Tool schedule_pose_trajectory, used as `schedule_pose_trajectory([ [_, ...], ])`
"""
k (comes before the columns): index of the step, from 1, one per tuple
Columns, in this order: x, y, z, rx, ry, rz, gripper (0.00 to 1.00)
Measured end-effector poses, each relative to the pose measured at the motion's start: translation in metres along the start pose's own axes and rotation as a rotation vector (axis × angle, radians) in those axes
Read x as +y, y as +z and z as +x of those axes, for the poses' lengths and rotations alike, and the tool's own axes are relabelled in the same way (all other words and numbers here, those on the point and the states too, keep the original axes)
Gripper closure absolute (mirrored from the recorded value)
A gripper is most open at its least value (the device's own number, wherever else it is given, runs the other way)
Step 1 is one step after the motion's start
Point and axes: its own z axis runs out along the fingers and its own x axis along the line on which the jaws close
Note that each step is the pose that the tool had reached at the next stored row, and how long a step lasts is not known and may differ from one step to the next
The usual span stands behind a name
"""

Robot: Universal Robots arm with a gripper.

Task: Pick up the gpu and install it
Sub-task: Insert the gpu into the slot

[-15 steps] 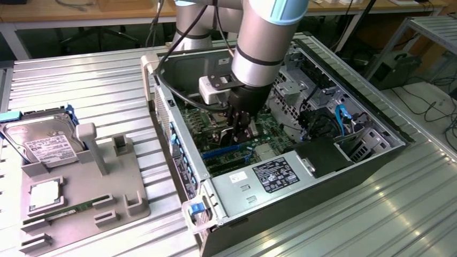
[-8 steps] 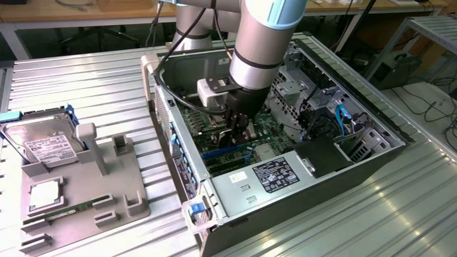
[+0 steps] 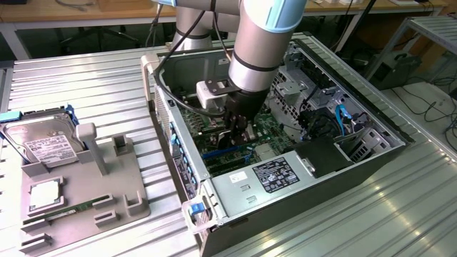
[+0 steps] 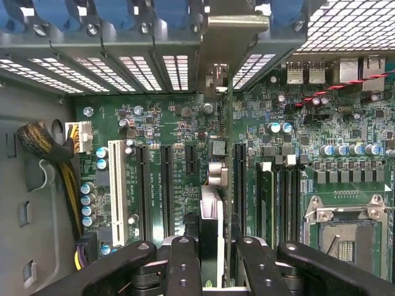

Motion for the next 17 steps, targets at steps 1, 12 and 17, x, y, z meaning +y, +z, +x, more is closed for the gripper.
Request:
schedule_pose_trajectory([
  [1, 0.0, 0.0007, 0.0, -0.0006, 0.0, -0.0001, 0.72],
  [12, 0.0003, 0.0028, -0.0007, -0.0036, 0.0, -0.001, 0.72],
  [17, 0.0009, 0.0054, -0.0007, -0.0074, 0.0, -0.0015, 0.72],
])
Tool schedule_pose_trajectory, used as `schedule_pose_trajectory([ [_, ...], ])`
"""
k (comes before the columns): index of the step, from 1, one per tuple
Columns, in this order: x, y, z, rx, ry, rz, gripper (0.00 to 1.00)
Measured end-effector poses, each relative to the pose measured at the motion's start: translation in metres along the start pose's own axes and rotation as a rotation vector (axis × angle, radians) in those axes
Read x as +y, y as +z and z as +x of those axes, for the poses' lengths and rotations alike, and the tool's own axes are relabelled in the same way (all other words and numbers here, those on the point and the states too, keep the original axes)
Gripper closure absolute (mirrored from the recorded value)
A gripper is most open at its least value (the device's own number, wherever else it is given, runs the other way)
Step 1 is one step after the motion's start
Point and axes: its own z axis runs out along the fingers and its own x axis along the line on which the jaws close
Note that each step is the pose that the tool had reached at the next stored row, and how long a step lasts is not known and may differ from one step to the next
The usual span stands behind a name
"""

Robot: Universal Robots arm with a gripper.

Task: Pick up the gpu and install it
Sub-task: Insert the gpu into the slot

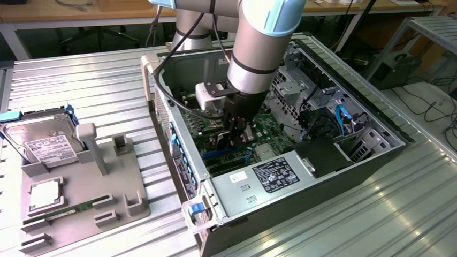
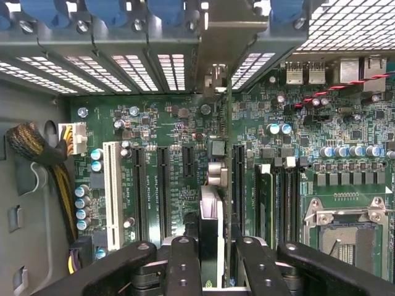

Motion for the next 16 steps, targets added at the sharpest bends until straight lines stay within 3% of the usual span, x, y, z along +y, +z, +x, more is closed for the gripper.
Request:
schedule_pose_trajectory([
  [14, -0.0004, 0.0111, 0.0, -0.019, 0.0, -0.01, 0.72],
  [16, -0.0003, 0.0108, 0.0, -0.0191, 0.0, -0.0112, 0.72],
])
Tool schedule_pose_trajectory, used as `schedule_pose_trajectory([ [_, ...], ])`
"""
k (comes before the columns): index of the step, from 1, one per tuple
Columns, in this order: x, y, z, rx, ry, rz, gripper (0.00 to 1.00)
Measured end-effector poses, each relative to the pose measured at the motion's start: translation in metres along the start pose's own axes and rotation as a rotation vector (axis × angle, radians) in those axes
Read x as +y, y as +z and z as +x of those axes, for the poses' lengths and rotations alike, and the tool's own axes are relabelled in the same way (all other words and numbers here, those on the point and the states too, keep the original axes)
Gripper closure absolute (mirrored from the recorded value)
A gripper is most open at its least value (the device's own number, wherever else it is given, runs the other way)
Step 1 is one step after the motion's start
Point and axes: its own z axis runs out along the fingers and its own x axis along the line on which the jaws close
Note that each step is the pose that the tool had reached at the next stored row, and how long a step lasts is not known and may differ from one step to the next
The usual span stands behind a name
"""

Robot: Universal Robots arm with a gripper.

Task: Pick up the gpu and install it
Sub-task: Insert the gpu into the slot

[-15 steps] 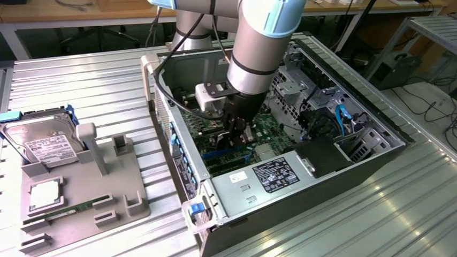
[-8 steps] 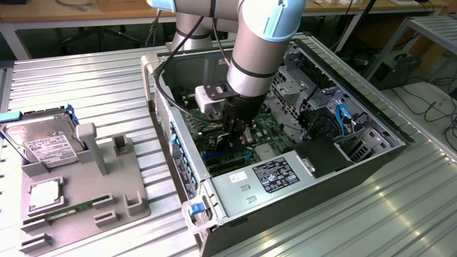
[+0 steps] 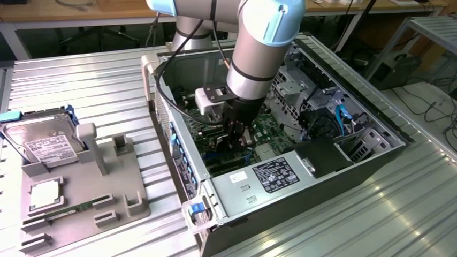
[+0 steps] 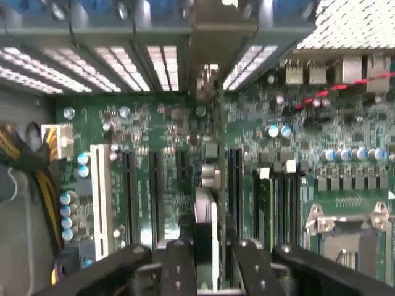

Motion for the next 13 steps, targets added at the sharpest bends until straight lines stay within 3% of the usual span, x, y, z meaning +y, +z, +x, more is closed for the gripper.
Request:
schedule_pose_trajectory([
  [6, 0.0, 0.0, 0.0, -0.0002, 0.0, -0.0004, 0.72],
  [13, -0.0004, 0.0087, 0.0004, -0.0005, 0.0, -0.0004, 0.72],
])
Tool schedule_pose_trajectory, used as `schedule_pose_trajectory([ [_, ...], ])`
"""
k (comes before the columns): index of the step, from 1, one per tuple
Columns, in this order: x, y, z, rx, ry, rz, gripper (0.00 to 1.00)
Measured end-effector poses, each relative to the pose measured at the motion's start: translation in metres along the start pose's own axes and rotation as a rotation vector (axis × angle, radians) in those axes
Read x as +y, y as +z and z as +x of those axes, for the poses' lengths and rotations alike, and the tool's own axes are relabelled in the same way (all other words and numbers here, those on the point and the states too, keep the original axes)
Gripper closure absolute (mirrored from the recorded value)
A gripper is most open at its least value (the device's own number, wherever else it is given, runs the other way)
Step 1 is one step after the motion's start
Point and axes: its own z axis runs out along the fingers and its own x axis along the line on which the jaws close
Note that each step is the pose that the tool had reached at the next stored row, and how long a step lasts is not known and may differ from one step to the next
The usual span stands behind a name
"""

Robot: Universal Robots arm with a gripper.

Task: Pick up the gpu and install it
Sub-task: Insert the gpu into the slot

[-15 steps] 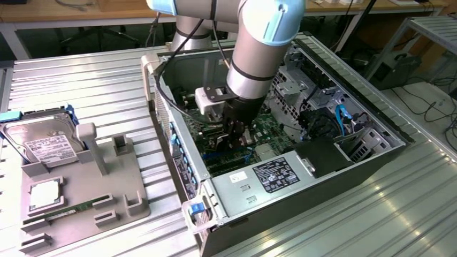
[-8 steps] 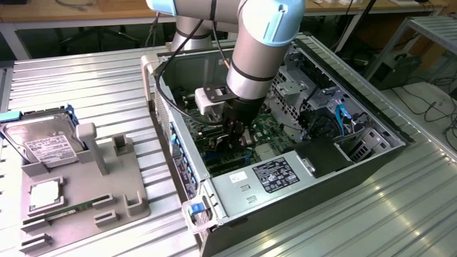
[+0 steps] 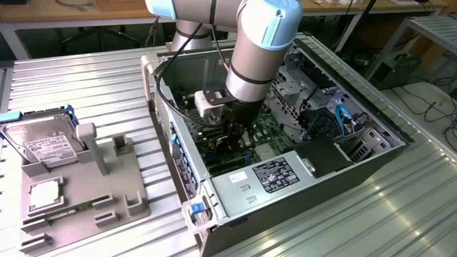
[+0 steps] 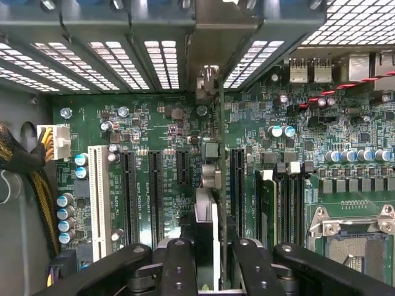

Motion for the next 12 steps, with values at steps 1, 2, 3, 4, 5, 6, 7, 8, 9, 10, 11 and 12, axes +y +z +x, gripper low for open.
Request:
schedule_pose_trajectory([
  [1, 0.0, 0.0, 0.0, 0.0, 0.0, 0.0, 0.72],
  [2, 0.0002, 0.0, 0.0, 0.0001, 0.0, 0.0002, 0.72],
  [3, 0.0, 0.0008, 0.0, -0.0029, 0.0, 0.0011, 0.72],
  [4, 0.0001, 0.0009, 0.0, -0.0019, 0.0, 0.0009, 0.71],
  [5, 0.0002, 0.0003, 0.0, -0.0007, 0.0, 0.0009, 0.71],
  [6, 0.0002, -0.0006, 0.0, 0.0004, 0.0, 0.0006, 0.65],
  [7, 0.0003, -0.0019, 0.0, 0.0, 0.0, 0.0015, 0.65],
  [8, 0.0005, -0.0077, -0.001, -0.0002, 0.0, 0.0041, 0.65],
  [9, 0.0008, -0.015, -0.001, -0.0002, 0.0, 0.0064, 0.65],
  [10, 0.001, -0.0209, -0.002, -0.0002, 0.0, 0.0079, 0.65],
  [11, 0.0012, -0.0265, -0.002, -0.0001, 0.0, 0.0089, 0.65],
  [12, 0.0015, -0.033, -0.002, -0.0003, 0.0, 0.0097, 0.65],
])
